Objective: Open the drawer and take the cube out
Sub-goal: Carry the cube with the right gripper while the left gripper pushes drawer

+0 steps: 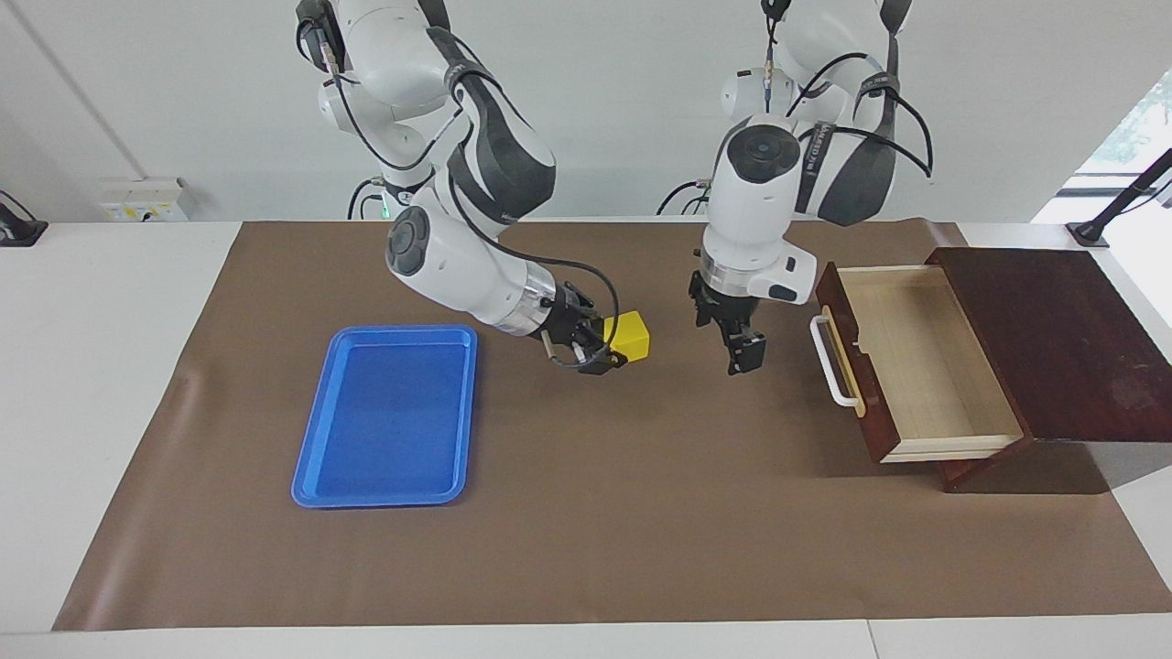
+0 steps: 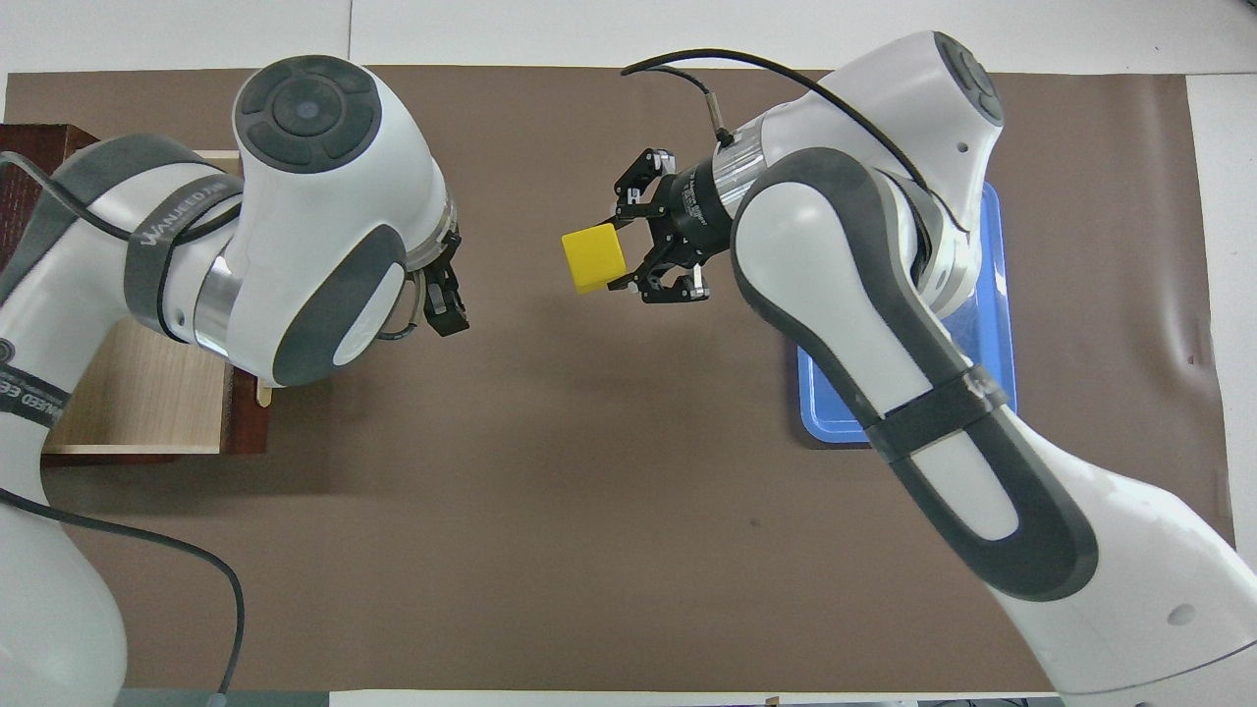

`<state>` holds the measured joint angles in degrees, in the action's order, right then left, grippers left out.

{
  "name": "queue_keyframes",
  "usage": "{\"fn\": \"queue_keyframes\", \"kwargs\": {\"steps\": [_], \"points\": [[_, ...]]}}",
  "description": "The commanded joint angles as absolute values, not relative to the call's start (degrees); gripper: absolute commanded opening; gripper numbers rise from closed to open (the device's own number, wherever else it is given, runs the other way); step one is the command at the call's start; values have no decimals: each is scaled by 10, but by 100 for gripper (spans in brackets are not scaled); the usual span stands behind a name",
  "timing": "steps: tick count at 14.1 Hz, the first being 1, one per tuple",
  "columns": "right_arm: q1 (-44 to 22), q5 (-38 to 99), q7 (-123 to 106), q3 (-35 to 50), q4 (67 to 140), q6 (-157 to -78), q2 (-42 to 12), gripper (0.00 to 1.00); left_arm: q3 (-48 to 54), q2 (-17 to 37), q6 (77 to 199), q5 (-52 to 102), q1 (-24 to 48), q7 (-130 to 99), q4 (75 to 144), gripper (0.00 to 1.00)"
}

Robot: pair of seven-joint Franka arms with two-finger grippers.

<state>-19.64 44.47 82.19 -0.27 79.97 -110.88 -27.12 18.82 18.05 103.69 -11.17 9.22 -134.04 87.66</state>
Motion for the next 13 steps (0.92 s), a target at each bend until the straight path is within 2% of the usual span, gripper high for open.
{"fn": "queue_keyframes", "kwargs": {"steps": [1, 7, 13], "points": [[-118, 476, 770, 2, 805, -1082, -265, 0, 150, 155, 1039, -114, 90, -1255, 920, 100], [28, 465, 771, -7, 857, -1055, -266, 0, 70, 138, 1071, -112, 89, -1066, 954, 100], [41, 447, 719, -29, 997, -1121, -241, 0, 1, 134, 1096, -105, 80, -953, 974, 100]]}}
